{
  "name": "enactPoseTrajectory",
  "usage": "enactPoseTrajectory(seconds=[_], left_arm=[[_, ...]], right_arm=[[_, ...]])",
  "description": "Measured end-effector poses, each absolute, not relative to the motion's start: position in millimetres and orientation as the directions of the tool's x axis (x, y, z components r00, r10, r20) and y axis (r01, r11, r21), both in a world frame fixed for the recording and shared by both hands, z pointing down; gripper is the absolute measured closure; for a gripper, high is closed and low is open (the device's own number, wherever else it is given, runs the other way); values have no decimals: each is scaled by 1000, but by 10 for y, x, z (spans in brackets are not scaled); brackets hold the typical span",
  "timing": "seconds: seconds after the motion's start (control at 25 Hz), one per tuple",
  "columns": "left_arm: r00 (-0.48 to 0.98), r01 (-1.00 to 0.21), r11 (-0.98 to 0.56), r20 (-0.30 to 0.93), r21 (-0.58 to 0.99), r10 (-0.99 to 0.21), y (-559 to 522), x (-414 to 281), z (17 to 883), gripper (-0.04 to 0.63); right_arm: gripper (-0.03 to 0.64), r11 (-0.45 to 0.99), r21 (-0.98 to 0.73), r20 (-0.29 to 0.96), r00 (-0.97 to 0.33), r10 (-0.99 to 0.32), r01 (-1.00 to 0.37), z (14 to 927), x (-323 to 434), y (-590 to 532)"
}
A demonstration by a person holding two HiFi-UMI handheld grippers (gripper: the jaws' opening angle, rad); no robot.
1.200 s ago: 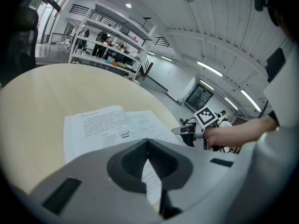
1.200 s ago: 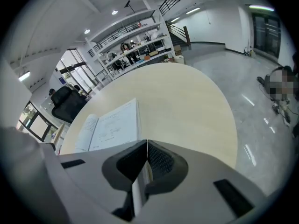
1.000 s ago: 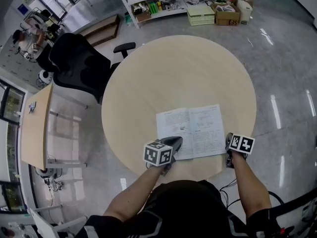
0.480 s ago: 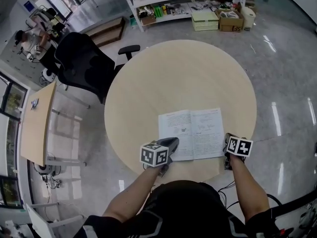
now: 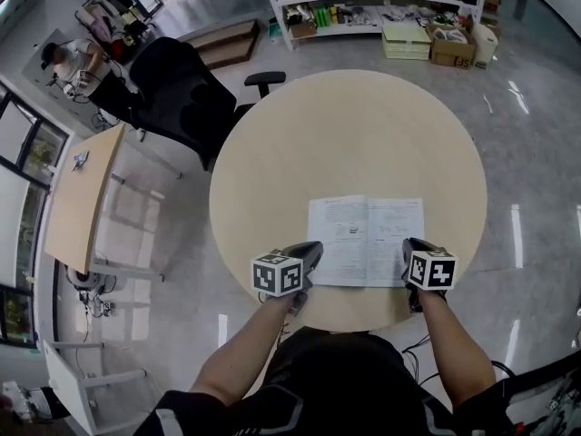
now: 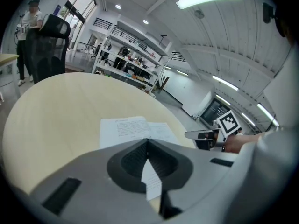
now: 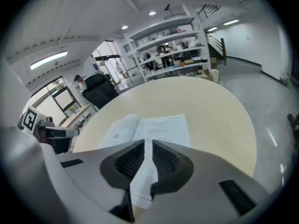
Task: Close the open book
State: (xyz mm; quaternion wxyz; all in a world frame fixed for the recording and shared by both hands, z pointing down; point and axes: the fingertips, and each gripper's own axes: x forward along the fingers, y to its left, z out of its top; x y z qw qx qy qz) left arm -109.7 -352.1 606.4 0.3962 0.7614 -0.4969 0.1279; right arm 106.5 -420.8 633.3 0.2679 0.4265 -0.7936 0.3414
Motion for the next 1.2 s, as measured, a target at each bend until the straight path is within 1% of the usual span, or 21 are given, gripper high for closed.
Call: enactPoseTrajectory(seconds=[0.12, 0.16, 0.24, 0.36, 0.44, 0.52, 0.6, 0.68, 0.88, 1.0, 1.2], left_arm=[[431, -874, -147, 599, 464, -675, -3422, -1335, 6085, 609], [420, -877, -132, 605, 461, -677, -3371, -1410, 6112, 609], [410, -878, -109, 617, 465, -672, -3239, -1529, 6185, 609], [409, -876, -88, 632, 474, -658, -3038, -1679, 6299, 609], [413, -873, -82, 637, 482, -651, -2931, -1773, 6371, 609], [425, -865, -82, 636, 496, -644, -2840, -1835, 6449, 609], [441, -857, -87, 636, 509, -633, -2756, -1862, 6523, 609], [455, -851, -93, 638, 517, -621, -2689, -1861, 6578, 609], [484, -842, -123, 636, 525, -602, -2633, -1798, 6597, 609], [494, -840, -135, 636, 526, -592, -2600, -1786, 6612, 609], [502, -836, -141, 634, 530, -589, -2607, -1821, 6593, 609]], right_arm=[[512, 603, -281, 693, -592, -411, -747, 6193, 368, -4009], [483, 663, -260, 692, -614, -379, -702, 6177, 143, -3903], [446, 768, -205, 710, -632, -311, -607, 6208, -254, -3634], [403, 891, -104, 758, -614, -217, -443, 6352, -707, -3208], [385, 953, 1, 797, -576, -184, -303, 6479, -895, -2980], [374, 980, 95, 831, -528, -175, -175, 6640, -982, -2813], [374, 984, 145, 855, -489, -176, -101, 6794, -1007, -2708], [374, 984, 164, 870, -460, -180, -77, 6914, -1007, -2660], [374, 981, 180, 884, -425, -195, -74, 7062, -1043, -2667], [374, 977, 208, 891, -405, -206, -41, 7146, -1087, -2689], [376, 982, 191, 902, -395, -174, 3, 7200, -1105, -2718]])
